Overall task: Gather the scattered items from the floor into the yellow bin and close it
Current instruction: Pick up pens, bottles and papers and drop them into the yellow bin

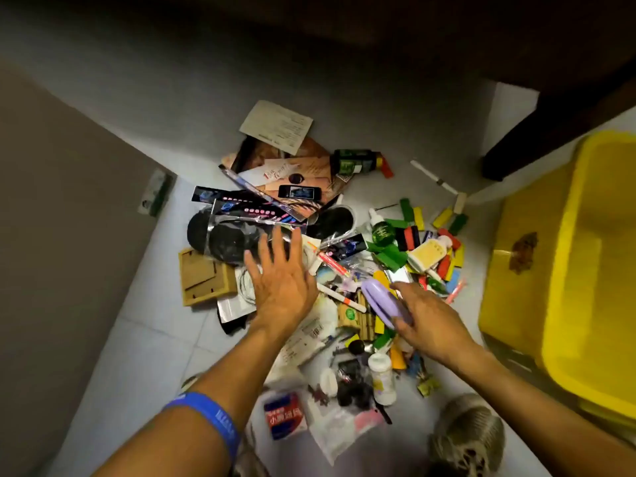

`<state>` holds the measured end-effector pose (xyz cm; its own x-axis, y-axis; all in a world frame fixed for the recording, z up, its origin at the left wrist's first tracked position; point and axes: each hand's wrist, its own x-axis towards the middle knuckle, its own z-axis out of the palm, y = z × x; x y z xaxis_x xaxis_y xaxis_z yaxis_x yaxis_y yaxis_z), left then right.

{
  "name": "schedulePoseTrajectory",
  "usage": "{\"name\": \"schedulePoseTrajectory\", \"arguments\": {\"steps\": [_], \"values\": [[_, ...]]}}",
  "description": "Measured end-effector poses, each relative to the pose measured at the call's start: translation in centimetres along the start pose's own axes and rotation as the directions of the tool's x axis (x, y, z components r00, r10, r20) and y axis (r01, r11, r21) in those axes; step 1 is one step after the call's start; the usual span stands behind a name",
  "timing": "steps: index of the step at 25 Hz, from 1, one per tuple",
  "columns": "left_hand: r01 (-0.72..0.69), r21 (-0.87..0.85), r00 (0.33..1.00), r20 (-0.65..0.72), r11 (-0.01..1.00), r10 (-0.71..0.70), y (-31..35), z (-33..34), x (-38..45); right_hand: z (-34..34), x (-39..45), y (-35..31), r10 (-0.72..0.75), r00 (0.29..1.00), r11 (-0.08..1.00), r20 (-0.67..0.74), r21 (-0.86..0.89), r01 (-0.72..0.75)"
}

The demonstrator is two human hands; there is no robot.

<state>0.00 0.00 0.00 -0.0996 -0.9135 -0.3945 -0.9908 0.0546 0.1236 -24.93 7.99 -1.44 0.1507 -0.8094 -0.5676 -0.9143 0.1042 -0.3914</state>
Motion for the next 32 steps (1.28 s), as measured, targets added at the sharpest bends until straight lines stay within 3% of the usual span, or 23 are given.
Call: {"name": "schedulePoseTrajectory", "arguments": {"steps": [3, 4, 6, 8, 10, 12, 14, 16, 18, 19, 21, 22, 24, 26, 28, 29, 30, 32], "values": [[0.210, -0.120, 0.976, -0.032, 0.970, -0.215, -2.6, 2.6, 4.8, 4.7, 2.8, 1.0, 0.029, 0.998, 0.960, -0.049, -0.275, -0.041], [0.233, -0.200, 0.972, 0.027, 0.952, -0.233, -3.5, 3.0, 6.1, 5.8, 3.2, 0.9, 0.046, 0.998, 0.939, -0.031, -0.339, -0.054], [0.179, -0.194, 0.981, 0.115, 0.964, -0.159, -4.5, 4.5, 7.1, 7.1, 3.9, 0.9, 0.062, 0.997, 0.948, -0.050, -0.311, -0.074], [0.086, -0.108, 0.982, 0.178, 0.990, -0.066, -5.5, 5.2, 7.2, 6.5, 4.3, 0.9, 0.109, 0.992, 0.991, -0.059, -0.065, -0.113], [0.030, -0.021, 0.984, 0.176, 0.999, -0.026, -6.6, 5.8, 6.8, 5.8, 4.1, 0.3, 0.186, 0.981, 0.956, -0.058, 0.243, -0.167], [-0.007, 0.041, 0.982, 0.189, 0.999, -0.001, -6.6, 5.5, 6.0, 4.7, 3.7, 0.1, 0.273, 0.959, 0.836, -0.072, 0.511, -0.200], [-0.045, 0.121, 0.975, 0.223, 0.992, 0.017, -6.7, 4.9, 4.6, 2.9, 2.6, -0.6, 0.310, 0.951, 0.630, 0.010, 0.747, -0.213], [-0.049, 0.202, 0.992, 0.123, 0.978, 0.024, -7.4, 3.7, 3.0, 1.2, 1.0, -1.6, 0.270, 0.960, 0.424, 0.072, 0.886, -0.186], [0.029, 0.113, 0.997, -0.075, 0.993, -0.021, -7.7, 1.5, 1.5, -1.0, -0.8, -2.4, 0.240, 0.968, 0.342, 0.068, 0.928, -0.150], [0.062, 0.016, 0.975, -0.215, 0.998, -0.057, -6.9, 0.0, 0.8, -2.0, -2.1, -2.4, 0.243, 0.969, 0.318, 0.052, 0.939, -0.130], [0.030, -0.182, 0.864, -0.490, 0.983, -0.117, -3.4, -3.5, 0.1, -3.8, -4.9, -1.0, 0.273, 0.961, 0.266, -0.034, 0.963, -0.042], [-0.067, -0.240, 0.804, -0.588, 0.968, -0.090, -0.7, -5.0, -0.1, -4.6, -6.3, 0.2, 0.315, 0.945, 0.237, -0.093, 0.971, 0.017], [-0.388, -0.197, 0.679, -0.722, 0.900, 0.134, 7.0, -7.1, -1.6, -6.0, -9.6, 3.1, 0.447, 0.862, 0.207, -0.239, 0.965, 0.160], [-0.675, -0.081, 0.518, -0.759, 0.734, 0.393, 15.2, -7.2, -4.0, -7.0, -12.0, 6.2, 0.617, 0.700, 0.279, -0.359, 0.932, 0.232], [-0.826, 0.033, 0.373, -0.716, 0.562, 0.590, 22.6, -6.1, -5.3, -7.1, -13.8, 9.1, 0.740, 0.548, 0.344, -0.389, 0.920, 0.189], [-0.853, 0.064, 0.354, -0.657, 0.517, 0.665, 25.7, -5.1, -5.4, -7.0, -14.2, 10.4, 0.769, 0.511, 0.360, -0.385, 0.921, 0.152], [-0.856, 0.072, 0.395, -0.546, 0.511, 0.738, 28.1, -4.2, -5.0, -6.9, -14.5, 11.4, 0.786, 0.493, 0.361, -0.373, 0.924, 0.124], [-0.803, 0.089, 0.560, -0.222, 0.589, 0.798, 30.8, -2.4, -3.7, -6.8, -14.8, 12.9, 0.809, 0.478, 0.354, -0.341, 0.933, 0.065]]}}
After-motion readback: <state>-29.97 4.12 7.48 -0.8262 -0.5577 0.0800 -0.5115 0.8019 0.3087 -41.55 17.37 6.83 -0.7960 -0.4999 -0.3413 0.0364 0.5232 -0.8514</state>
